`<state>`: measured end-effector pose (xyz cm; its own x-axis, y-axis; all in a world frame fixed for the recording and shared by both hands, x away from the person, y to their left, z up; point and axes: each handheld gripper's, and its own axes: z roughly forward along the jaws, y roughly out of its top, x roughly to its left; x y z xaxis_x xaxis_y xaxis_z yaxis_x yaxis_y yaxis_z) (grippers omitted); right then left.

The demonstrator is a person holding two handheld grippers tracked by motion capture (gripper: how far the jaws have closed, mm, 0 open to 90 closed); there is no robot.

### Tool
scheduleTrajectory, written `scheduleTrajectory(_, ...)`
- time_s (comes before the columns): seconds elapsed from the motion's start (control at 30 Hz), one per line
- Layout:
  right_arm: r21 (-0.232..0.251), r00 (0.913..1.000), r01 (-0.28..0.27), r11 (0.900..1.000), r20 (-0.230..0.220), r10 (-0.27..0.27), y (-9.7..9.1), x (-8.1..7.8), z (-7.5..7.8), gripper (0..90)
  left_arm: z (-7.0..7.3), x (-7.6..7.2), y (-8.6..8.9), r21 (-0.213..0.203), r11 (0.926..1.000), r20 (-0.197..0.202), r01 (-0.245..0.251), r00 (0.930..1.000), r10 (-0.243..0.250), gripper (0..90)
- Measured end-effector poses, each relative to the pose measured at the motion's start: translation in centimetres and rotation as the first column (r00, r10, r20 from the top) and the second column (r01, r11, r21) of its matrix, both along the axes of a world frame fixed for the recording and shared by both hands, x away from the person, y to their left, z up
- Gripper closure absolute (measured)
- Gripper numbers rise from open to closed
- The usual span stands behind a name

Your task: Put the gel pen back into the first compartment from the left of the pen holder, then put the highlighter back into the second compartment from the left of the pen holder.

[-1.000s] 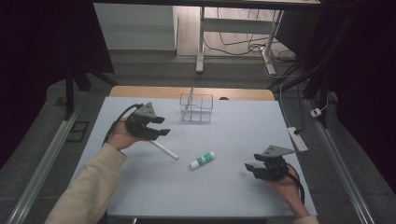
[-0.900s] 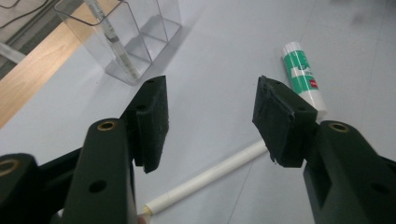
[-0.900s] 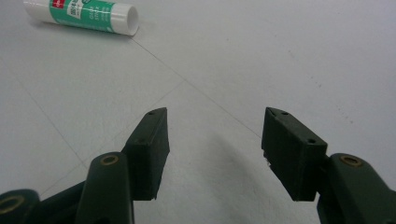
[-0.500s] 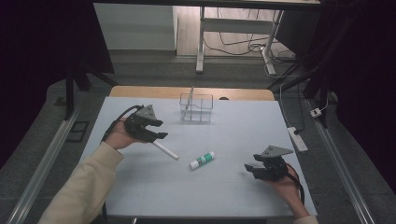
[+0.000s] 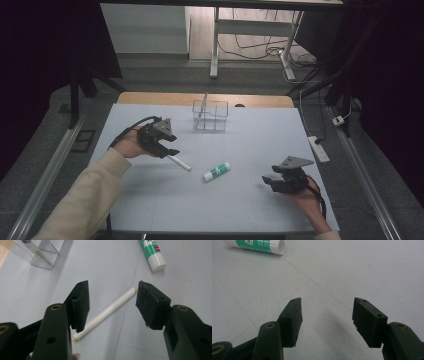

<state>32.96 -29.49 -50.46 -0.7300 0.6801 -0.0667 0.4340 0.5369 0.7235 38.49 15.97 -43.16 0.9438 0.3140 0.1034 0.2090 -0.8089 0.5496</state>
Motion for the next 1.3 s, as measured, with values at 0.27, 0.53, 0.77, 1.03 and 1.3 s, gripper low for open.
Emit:
scheduleTrajectory(0.27, 0.0, 1.0, 0.0, 1.0, -0.002, 0.0, 0.0, 0.0, 0.0, 40.0, -0.3, 0.3, -0.4, 0.025, 0.9988, -0.004, 0.041, 0.9991, -0.041, 40.3)
scheduleTrajectory(0.53, -0.002, 1.0, 0.0, 1.0, -0.005, 0.0, 0.0, 0.0, -0.1, 40.0, -1.0, 0.6, -1.2, 0.071, 0.9953, -0.021, 0.066, 0.9977, -0.064, 37.8)
scheduleTrajectory(0.77, 0.002, 1.0, 0.003, 1.0, -0.006, -0.003, 0.0, 0.0, -0.1, 40.0, -1.4, 0.9, -1.7, 0.085, 0.9925, -0.034, 0.087, 0.9959, -0.084, 37.6)
scheduleTrajectory(1.03, -0.005, 1.0, -0.003, 1.0, -0.007, 0.003, 0.1, 0.0, -0.1, 40.0, -2.1, 1.1, -2.5, 0.124, 0.9834, -0.052, 0.132, 0.9906, -0.126, 37.9)
scheduleTrajectory(1.3, -0.006, 1.0, -0.003, 1.0, -0.009, 0.003, 0.1, 0.0, -0.2, 39.9, -3.0, 1.2, -3.5, 0.158, 0.9683, -0.09, 0.194, 0.9793, -0.181, 38.8)
